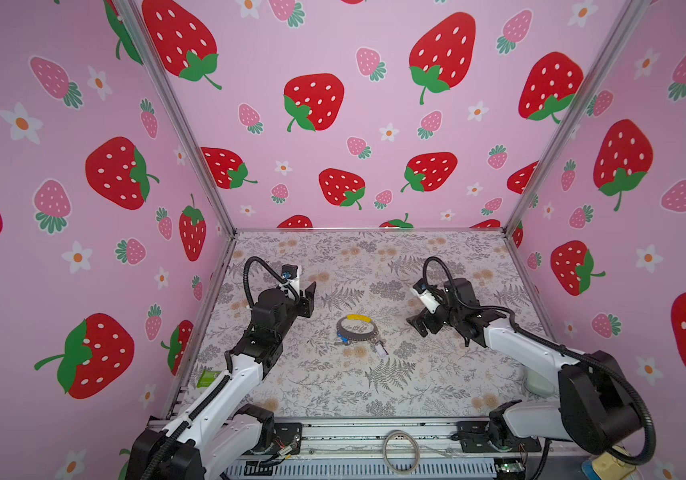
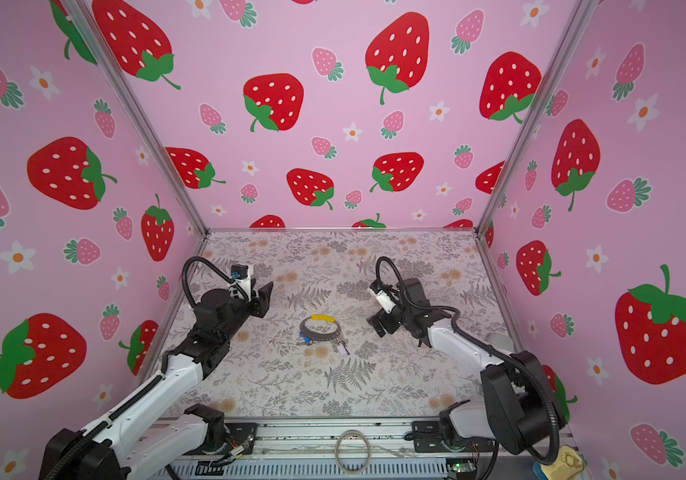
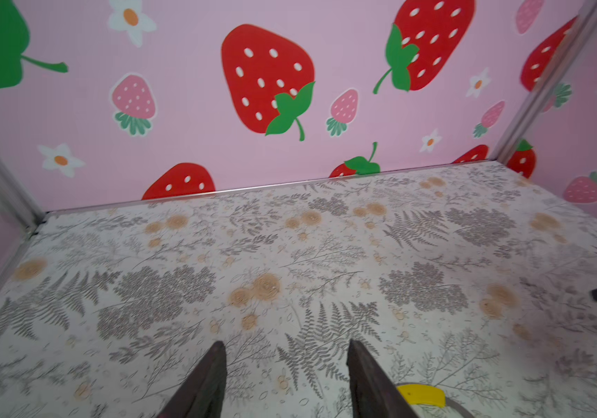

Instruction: Put the keys on the keyring

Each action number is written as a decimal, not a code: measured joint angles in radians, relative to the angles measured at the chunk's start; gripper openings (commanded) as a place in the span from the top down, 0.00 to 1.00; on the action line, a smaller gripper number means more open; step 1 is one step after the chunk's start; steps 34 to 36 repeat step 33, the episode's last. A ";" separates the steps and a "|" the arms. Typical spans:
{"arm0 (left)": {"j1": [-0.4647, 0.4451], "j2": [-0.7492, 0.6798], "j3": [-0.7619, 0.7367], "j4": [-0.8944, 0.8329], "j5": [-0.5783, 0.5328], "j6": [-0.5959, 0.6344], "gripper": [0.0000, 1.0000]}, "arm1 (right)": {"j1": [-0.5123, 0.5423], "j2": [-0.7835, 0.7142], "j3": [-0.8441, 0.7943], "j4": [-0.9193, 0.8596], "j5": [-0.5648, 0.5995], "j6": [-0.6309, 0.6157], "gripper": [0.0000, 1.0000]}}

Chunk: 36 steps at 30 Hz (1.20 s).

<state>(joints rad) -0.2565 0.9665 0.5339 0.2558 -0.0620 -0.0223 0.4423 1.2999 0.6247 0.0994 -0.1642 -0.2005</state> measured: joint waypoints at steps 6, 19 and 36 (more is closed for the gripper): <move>0.082 0.003 -0.148 0.046 -0.112 0.024 0.34 | -0.208 -0.021 -0.288 0.467 0.150 0.046 0.01; 0.217 0.446 -0.230 0.492 -0.048 0.005 0.31 | -0.319 0.261 -0.464 1.174 0.104 0.097 0.01; 0.228 0.579 -0.117 0.544 -0.015 0.017 0.01 | -0.321 0.265 -0.386 1.168 0.154 0.130 0.01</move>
